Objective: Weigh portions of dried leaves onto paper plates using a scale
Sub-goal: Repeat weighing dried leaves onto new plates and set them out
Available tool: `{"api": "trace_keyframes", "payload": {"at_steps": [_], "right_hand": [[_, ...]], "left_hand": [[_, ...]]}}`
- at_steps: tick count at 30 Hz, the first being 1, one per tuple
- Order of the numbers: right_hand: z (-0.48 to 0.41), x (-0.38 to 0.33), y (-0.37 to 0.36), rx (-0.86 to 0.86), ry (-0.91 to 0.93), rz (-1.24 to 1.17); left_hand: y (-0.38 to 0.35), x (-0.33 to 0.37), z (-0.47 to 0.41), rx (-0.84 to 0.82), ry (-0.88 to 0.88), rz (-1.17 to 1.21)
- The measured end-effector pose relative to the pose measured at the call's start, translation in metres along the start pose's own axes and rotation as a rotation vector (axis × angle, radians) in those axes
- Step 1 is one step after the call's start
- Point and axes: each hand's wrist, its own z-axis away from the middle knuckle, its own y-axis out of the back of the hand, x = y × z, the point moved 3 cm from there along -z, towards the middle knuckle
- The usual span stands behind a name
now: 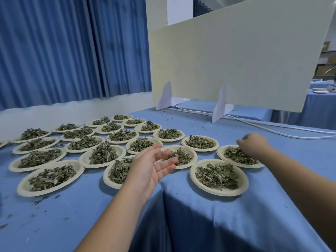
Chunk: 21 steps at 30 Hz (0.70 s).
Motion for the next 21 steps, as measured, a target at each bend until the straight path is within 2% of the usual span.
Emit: {"api": "trace_keyframes", "payload": {"at_steps": [2, 9, 14, 21], "right_hand": [[0.008, -0.033, -0.016, -0.015, 0.086, -0.057], [0.07, -0.177, -0.098, -0.225, 0.419, -0.259], [0.146, -0.277, -0.162, -0.531, 0.603, -0.48], [0.245, -0.387, -0.219, -0.829, 0.765, -0.576]], "left_hand": [[0.016, 0.011, 0.003, 0.034, -0.015, -0.01], [0.11, 0.077, 0.028, 0.208, -0.139, -0.07], [0.198, 0.137, 0.074, 0.394, -0.26, -0.17], [0.302, 0.223, 0.141, 0.673, -0.47, -0.404]]}}
